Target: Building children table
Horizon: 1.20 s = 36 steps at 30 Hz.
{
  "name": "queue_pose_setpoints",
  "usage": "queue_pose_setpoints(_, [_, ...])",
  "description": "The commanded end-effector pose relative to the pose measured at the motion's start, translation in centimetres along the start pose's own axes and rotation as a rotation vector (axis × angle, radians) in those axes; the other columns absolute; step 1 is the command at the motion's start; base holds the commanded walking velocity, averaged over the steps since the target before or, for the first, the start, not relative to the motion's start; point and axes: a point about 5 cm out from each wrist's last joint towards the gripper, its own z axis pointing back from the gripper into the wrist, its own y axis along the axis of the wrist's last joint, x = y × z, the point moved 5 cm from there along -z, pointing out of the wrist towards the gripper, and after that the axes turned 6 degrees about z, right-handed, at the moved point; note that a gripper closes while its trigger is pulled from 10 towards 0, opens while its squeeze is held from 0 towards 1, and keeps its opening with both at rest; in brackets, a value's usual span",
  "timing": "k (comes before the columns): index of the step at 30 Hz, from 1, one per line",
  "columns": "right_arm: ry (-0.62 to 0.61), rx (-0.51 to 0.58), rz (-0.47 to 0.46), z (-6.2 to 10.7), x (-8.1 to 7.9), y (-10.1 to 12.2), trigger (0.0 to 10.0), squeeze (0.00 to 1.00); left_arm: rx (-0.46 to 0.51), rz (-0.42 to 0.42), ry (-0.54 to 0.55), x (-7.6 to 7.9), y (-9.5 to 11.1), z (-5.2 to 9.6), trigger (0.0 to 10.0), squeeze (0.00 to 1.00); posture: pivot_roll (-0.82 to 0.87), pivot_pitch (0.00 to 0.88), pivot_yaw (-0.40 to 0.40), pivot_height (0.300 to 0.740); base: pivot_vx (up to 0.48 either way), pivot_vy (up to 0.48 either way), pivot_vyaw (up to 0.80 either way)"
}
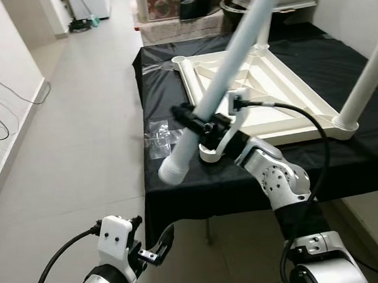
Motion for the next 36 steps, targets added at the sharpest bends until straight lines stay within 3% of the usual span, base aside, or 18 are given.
queue_pose_setpoints(1, [-0.064,0.039,0.063,-0.4,0.6,1.1,0.0,0.0,0.033,-0.02,0.043,-0.2,0.6,0.0,10.0,0.0,0.08,0.089,0.006,0.74,0.0,0.0,0.0])
queue_pose_setpoints(3, [-0.178,0.06,0.208,-0.5,1.6,2.0,0.0,0.0,0.055,-0.008,0.086,-0.1,0.7,-0.1,10.0,0.0,0.08,0.089,0.006,0.74,0.0,0.0,0.0])
queue_pose_setpoints(4, [-0.178,0.06,0.208,-0.5,1.6,2.0,0.0,0.0,0.055,-0.008,0.086,-0.1,0.7,-0.1,10.0,0.0,0.08,0.089,0.006,0.74,0.0,0.0,0.0])
queue_pose_setpoints(5, [-0.234,0.063,0.288,-0.6,2.1,2.5,3.5,0.0,0.062,0.0,0.099,0.1,0.7,-0.2,10.0,0.0,0.08,0.091,0.003,0.74,0.0,0.0,0.0])
queue_pose_setpoints(6, [-0.271,0.08,0.344,-0.6,2.4,3.0,10.0,0.0,0.067,0.004,0.103,0.4,0.7,-0.2,10.0,0.0,0.08,0.096,0.003,0.74,0.0,0.0,0.0])
queue_pose_setpoints(11, [-0.36,0.123,0.413,-1.5,3.7,4.6,10.0,0.0,0.106,0.003,0.107,1.6,1.4,-0.7,10.0,0.0,0.08,0.111,-0.006,0.74,0.0,0.0,0.0])
queue_pose_setpoints(16, [-0.349,0.121,0.419,-1.8,3.7,4.6,10.0,0.0,0.11,-0.001,0.109,1.7,1.4,-0.7,10.0,0.0,0.08,0.121,-0.002,0.74,0.0,0.0,0.0])
queue_pose_setpoints(24, [-0.275,0.065,0.454,-4.4,3.3,4.4,10.0,0.0,0.121,0.007,0.087,4.0,2.1,0.0,10.0,0.0,0.08,0.221,-0.025,0.74,0.0,0.0,0.0])
queue_pose_setpoints(36, [-0.143,-0.013,0.436,-4.7,3.6,4.1,10.0,0.0,0.125,0.031,0.06,6.0,2.7,0.8,10.0,0.0,0.07,0.284,-0.038,0.74,0.0,0.0,0.0])
